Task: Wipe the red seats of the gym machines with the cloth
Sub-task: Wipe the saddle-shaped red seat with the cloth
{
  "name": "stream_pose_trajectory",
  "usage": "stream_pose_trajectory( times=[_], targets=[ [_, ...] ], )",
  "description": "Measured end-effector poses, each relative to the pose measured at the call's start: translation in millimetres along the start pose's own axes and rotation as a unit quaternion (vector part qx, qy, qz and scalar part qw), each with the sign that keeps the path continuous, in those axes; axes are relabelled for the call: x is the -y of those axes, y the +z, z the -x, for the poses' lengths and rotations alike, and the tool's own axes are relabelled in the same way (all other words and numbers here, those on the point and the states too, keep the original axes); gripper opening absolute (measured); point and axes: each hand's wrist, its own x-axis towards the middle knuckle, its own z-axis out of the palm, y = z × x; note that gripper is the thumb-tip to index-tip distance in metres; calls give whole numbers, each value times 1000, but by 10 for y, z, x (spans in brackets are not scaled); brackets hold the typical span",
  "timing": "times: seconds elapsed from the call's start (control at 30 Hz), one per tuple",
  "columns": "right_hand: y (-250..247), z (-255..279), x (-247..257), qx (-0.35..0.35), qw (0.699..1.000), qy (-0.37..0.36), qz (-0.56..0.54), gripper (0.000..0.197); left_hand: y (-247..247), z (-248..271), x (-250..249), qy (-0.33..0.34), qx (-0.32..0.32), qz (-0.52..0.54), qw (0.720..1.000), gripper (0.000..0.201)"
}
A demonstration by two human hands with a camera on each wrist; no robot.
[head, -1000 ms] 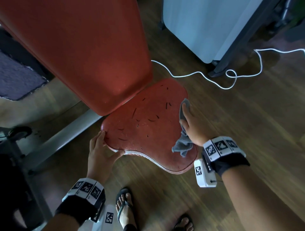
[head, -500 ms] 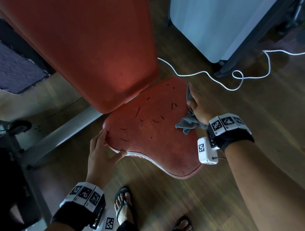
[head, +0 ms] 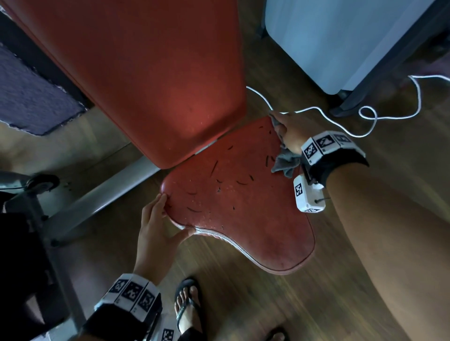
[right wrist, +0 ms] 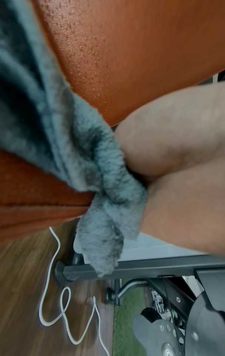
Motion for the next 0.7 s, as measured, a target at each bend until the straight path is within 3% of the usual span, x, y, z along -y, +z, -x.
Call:
stream_pose_trajectory(
  times=[0.17, 0.37, 0.57, 0.7],
  targets=[
    [50, 199, -33, -23, 999, 32, -15, 42, 16, -2, 36, 1, -4, 7, 1000, 102],
    [270, 776, 140, -53, 989, 112, 77, 50, 34, -17, 31, -11, -10, 11, 1000, 102],
    [479, 1346, 368, -85, 985, 85, 125, 49, 13, -11, -16, -27, -4, 6, 1000, 101],
    [489, 1381, 421, -92, 979, 80, 164, 50, 3, -12, -35, -29, -2, 3, 1000, 102]
  ],
)
